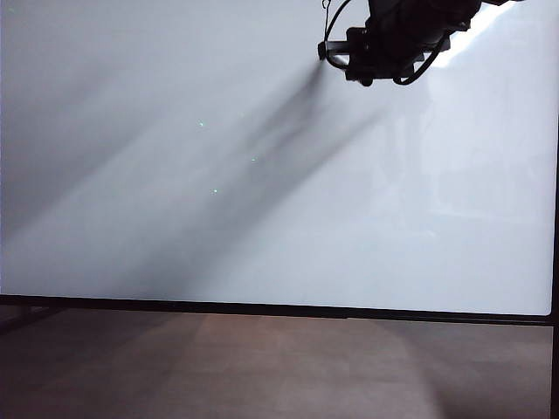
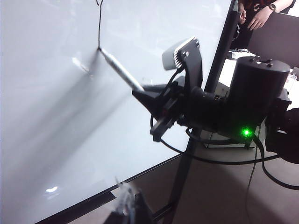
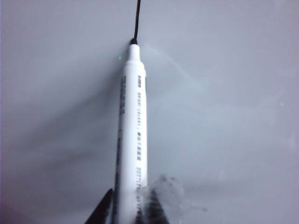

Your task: Reach to the right to find the marker pen, pick it up, and write the number 6 on the whiteboard.

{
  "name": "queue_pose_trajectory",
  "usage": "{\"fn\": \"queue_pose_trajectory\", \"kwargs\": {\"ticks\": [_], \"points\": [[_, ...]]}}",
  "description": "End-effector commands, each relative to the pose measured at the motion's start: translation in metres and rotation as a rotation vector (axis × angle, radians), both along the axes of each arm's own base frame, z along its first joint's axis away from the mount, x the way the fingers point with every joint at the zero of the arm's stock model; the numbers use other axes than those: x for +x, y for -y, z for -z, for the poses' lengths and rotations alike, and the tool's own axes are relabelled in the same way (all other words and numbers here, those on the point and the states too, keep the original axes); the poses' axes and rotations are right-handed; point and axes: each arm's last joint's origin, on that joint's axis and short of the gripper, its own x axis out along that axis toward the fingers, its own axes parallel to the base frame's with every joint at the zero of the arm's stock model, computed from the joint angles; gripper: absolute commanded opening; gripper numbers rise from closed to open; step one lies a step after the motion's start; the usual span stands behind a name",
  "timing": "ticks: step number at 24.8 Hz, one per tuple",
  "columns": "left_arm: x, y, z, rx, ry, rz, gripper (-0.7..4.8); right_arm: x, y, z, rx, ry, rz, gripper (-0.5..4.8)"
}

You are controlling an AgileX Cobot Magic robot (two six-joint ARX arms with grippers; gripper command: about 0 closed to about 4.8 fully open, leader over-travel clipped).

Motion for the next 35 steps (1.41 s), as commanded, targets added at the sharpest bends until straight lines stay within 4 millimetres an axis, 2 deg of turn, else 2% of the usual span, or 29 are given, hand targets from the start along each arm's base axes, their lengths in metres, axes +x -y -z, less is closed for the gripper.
{"fn": "queue_pose_trajectory", "kwargs": {"ticks": [1, 6, 11, 20, 31, 35], "points": [[-0.001, 0.000, -0.003, -0.008, 0.019, 0.001, -0.05, -0.001, 0.003, -0.002, 0.007, -0.011, 0.031, -0.01], [-0.001, 0.000, -0.003, -0.008, 0.020, 0.001, -0.05, -0.021, 0.011, -0.031, 0.014, 0.007, 0.028, -0.01], [-0.001, 0.000, -0.003, -0.008, 0.020, 0.001, -0.05, -0.026, 0.013, -0.048, 0.007, 0.149, -0.028, -0.01], [-0.001, 0.000, -0.003, -0.008, 0.020, 0.001, -0.05, -0.009, 0.010, -0.031, 0.012, 0.161, -0.040, -0.01], [-0.001, 0.000, -0.003, -0.008, 0.019, 0.001, -0.05, -0.004, 0.009, -0.026, 0.016, 0.178, -0.063, -0.01], [-0.001, 0.000, -0.003, -0.008, 0.020, 0.001, -0.05, -0.003, 0.010, -0.026, 0.021, 0.175, 0.013, -0.01]]}}
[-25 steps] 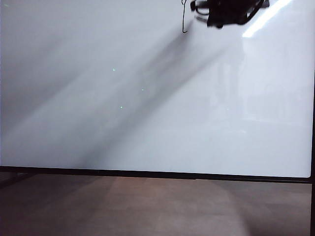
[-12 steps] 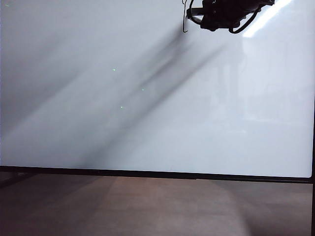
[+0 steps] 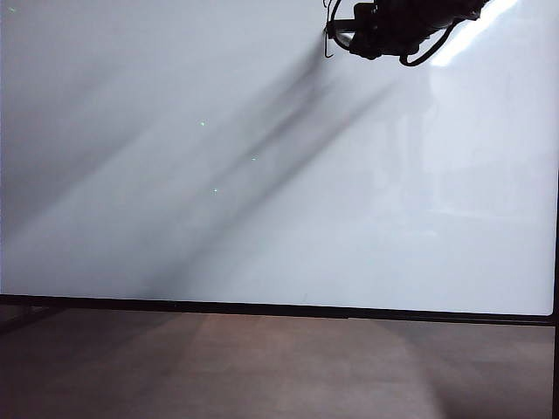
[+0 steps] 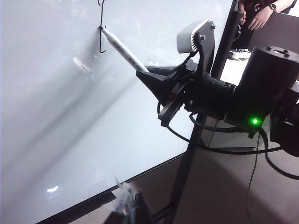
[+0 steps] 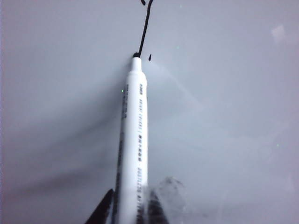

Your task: Reach to the right to find the marker pen, pick it up, and write the number 6 on the whiteboard.

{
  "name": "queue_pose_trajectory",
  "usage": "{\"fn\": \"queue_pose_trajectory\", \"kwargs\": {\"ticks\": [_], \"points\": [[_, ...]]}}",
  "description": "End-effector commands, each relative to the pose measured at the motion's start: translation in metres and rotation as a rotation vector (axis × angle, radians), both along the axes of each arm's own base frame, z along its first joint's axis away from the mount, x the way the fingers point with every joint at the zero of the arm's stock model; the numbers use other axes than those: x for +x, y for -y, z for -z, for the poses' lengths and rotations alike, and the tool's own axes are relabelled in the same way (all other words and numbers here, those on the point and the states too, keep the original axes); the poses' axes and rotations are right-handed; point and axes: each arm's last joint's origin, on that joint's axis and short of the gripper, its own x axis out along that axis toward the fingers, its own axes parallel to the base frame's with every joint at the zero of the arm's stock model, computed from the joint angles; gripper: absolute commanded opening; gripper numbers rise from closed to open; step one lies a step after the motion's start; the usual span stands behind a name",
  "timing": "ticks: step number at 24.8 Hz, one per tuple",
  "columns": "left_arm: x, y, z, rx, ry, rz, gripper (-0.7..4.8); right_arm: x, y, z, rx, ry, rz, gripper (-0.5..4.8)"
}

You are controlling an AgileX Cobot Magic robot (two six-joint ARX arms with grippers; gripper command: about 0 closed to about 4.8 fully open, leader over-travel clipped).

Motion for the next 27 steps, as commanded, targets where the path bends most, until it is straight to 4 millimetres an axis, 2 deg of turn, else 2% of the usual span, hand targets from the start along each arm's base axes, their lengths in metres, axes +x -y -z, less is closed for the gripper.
{"fn": "queue_pose_trajectory", "kwargs": {"ticks": [1, 14, 20, 27], "points": [[-0.001, 0.000, -0.003, -0.008, 0.019, 0.001, -0.05, -0.001, 0.003, -0.006, 0.024, 0.026, 0.085, -0.01], [-0.001, 0.000, -0.003, -0.008, 0.019, 0.001, -0.05, -0.013, 0.014, -0.016, 0.019, -0.050, 0.280, -0.01], [-0.001, 0.000, -0.003, -0.008, 0.019, 0.001, -0.05, -0.013, 0.013, -0.015, 0.009, -0.068, 0.275, -0.01], [-0.001, 0.000, -0.003, -0.008, 0.020, 0.001, -0.05, -0.017, 0.012, -0.005, -0.019, -0.192, 0.243, -0.01]]}}
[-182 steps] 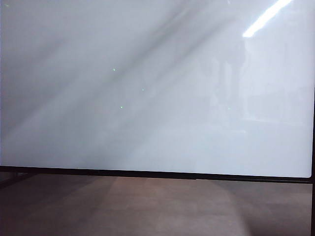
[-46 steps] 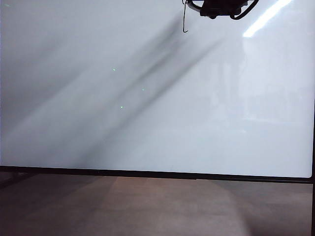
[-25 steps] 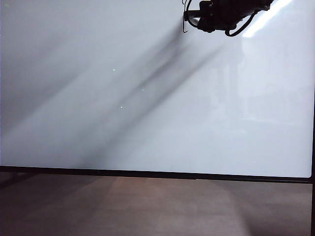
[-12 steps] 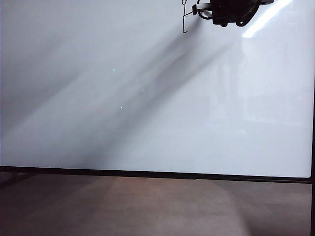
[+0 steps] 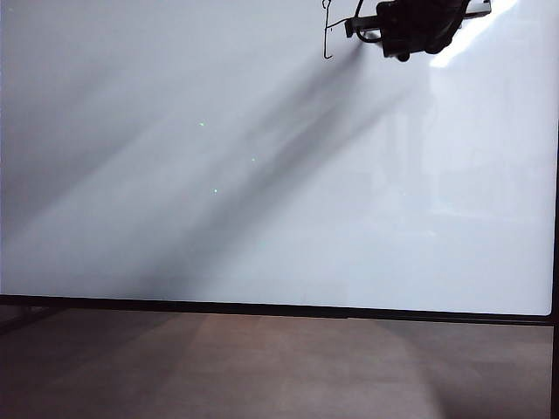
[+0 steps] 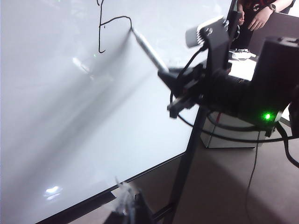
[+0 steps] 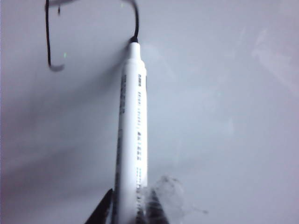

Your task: Reach to the right to find the marker pen, pick it up, and write the number 6 on the whiteboard.

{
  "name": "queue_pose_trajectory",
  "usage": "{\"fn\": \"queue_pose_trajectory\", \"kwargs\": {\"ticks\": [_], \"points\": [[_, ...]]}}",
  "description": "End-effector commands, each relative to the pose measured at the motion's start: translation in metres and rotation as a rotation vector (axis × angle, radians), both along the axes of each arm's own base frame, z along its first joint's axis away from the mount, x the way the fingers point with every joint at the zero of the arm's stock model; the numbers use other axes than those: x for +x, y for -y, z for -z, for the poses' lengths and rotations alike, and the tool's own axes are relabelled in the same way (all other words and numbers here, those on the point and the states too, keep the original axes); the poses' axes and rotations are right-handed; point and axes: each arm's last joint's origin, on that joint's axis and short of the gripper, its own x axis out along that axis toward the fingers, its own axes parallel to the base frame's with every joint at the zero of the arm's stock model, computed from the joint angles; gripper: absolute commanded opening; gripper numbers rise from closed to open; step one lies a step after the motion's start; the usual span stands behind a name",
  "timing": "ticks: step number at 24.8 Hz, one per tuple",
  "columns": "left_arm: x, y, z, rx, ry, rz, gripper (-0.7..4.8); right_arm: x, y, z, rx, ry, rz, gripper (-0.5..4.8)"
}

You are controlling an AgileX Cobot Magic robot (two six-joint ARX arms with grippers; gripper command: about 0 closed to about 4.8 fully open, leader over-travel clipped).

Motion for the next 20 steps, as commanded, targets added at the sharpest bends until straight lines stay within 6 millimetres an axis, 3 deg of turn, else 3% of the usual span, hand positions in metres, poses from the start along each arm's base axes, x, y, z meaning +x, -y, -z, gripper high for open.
{"fn": "queue_pose_trajectory", "kwargs": {"ticks": [1, 8, 12, 20], "points": [[-0.001, 0.000, -0.003, -0.008, 0.019, 0.001, -0.05, -0.001, 0.001, 0.005, 0.007, -0.066, -0.003, -0.01], [-0.001, 0.000, -0.003, -0.008, 0.019, 0.001, -0.05, -0.005, 0.001, 0.003, 0.013, -0.094, -0.033, -0.01], [-0.001, 0.000, -0.003, -0.008, 0.019, 0.002, -0.05, -0.008, -0.002, -0.005, 0.047, -0.053, -0.194, -0.01], [-0.001, 0.000, -0.003, -0.008, 0.019, 0.002, -0.05, 0.005, -0.009, 0.006, 0.060, -0.001, -0.242, -0.01]]}}
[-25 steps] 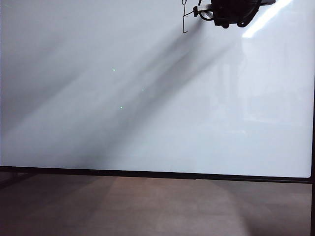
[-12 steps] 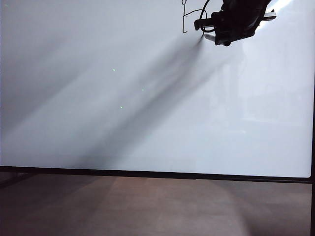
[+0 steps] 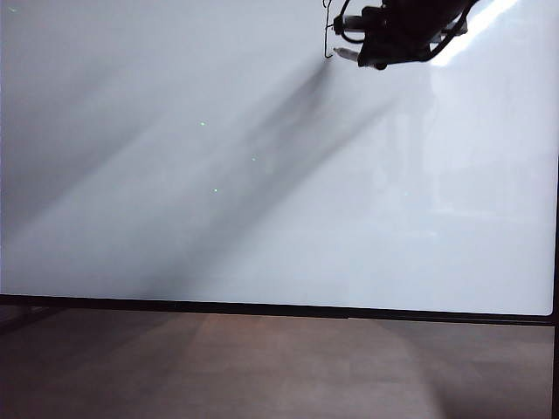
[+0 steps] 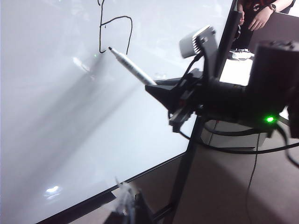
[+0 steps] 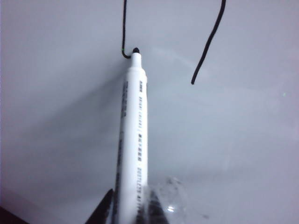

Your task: Reach to the right to find the marker pen, pick it up, and write the number 6 on the whiteboard.

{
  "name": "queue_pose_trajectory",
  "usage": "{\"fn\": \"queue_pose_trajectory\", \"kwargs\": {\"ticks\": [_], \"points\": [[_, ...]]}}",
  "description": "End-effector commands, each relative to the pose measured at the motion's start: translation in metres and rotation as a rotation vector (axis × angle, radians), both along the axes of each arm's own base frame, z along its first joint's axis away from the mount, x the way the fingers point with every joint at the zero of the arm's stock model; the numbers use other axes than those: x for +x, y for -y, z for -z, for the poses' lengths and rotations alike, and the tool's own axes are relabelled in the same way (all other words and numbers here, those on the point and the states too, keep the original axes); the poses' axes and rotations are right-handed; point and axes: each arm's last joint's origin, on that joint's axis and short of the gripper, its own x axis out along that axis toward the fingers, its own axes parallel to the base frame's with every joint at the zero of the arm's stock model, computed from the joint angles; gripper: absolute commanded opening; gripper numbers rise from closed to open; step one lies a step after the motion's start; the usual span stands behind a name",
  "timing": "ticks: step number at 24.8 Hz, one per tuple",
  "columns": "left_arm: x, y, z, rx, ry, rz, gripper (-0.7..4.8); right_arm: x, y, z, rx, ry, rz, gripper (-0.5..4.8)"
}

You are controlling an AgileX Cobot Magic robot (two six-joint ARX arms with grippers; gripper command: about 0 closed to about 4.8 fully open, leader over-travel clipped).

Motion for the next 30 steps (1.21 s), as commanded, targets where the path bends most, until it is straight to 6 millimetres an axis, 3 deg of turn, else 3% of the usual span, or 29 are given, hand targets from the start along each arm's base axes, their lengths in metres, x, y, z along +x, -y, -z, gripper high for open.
{"fn": "queue_pose_trajectory", "kwargs": {"ticks": [1, 12, 30], "points": [[-0.001, 0.000, -0.003, -0.008, 0.019, 0.001, -0.05, 0.004, -0.003, 0.000, 0.017, 0.036, -0.012, -0.01], [-0.001, 0.000, -0.003, -0.007, 0.019, 0.000, -0.05, 0.009, -0.002, 0.007, 0.012, 0.023, 0.067, -0.01], [-0.001, 0.000, -0.003, -0.007, 0.019, 0.001, -0.05, -0.004, 0.008, -0.002, -0.025, -0.043, 0.237, -0.01]]}}
